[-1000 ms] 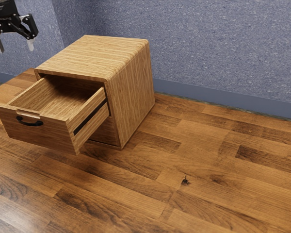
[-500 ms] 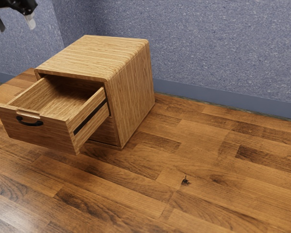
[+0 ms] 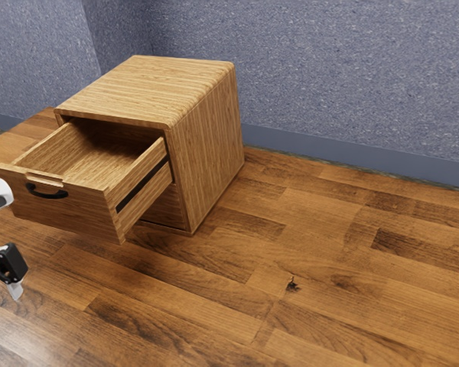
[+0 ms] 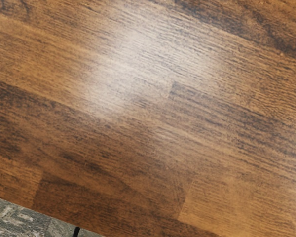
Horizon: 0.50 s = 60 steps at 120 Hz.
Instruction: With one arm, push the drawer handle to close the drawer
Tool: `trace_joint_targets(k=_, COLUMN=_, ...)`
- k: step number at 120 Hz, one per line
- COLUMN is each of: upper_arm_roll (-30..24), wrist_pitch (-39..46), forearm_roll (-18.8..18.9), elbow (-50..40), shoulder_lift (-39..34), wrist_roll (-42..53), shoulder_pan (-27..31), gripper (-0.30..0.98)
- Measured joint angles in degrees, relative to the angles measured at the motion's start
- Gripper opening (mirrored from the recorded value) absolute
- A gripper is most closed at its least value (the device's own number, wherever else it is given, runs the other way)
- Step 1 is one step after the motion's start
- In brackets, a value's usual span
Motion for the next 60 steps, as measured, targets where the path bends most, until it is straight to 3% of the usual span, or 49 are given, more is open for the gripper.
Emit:
trace_joint_targets(k=12, upper_arm_roll=5.8, wrist_pitch=4.6, forearm_roll=7.1, elbow=1.6, shoulder_lift=4.3, wrist_roll=4.3, shoulder_pan=-1.9, gripper=0.66)
trace_joint_targets(k=25, upper_arm_roll=11.4, wrist_pitch=8.9, forearm_roll=11.1, elbow=6.2, shoulder_lift=10.7, wrist_roll=8.9, shoulder_pan=-4.7, gripper=0.66)
trace_joint_targets(k=60, upper_arm_roll=12.4, wrist_pitch=13.7, forearm_roll=10.0, elbow=11.0, shoulder_lift=16.5, wrist_roll=17.7, shoulder_pan=-6.2, gripper=0.63)
